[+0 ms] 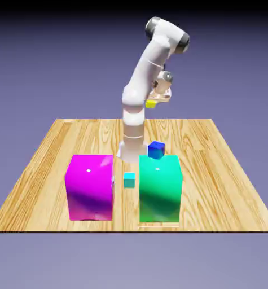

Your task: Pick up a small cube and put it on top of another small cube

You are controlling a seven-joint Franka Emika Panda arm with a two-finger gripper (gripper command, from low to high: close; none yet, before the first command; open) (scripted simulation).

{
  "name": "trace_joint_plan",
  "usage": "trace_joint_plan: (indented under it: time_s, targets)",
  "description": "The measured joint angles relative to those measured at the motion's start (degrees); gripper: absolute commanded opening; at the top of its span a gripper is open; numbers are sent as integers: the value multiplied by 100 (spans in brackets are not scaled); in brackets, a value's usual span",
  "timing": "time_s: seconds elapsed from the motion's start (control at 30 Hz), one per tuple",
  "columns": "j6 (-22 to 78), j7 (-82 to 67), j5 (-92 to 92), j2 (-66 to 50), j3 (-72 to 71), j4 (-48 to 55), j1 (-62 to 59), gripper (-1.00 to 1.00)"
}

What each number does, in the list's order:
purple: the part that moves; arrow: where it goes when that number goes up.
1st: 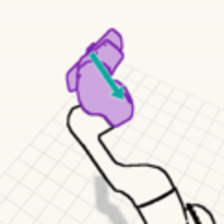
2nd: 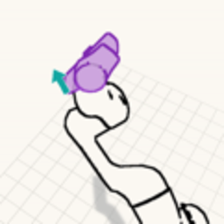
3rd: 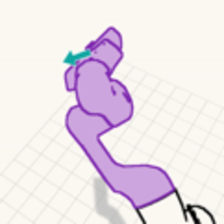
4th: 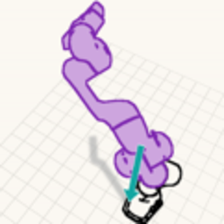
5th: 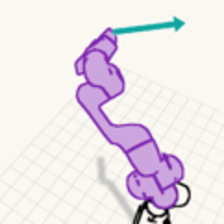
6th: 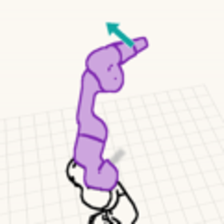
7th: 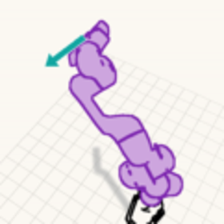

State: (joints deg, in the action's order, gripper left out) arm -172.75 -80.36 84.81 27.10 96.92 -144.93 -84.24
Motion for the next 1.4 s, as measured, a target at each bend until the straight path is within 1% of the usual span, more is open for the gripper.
trace_joint_plan:
  time_s: [0.53,1.3,1.4]
  targets:
    - [1945,-1142,-3184,253,-3322,-901,3018,-100]
    - [4250,-3054,-7860,404,-8096,-2331,7530,-100]
    - [3816,-3554,-8398,134,-8439,-2603,8153,-100]
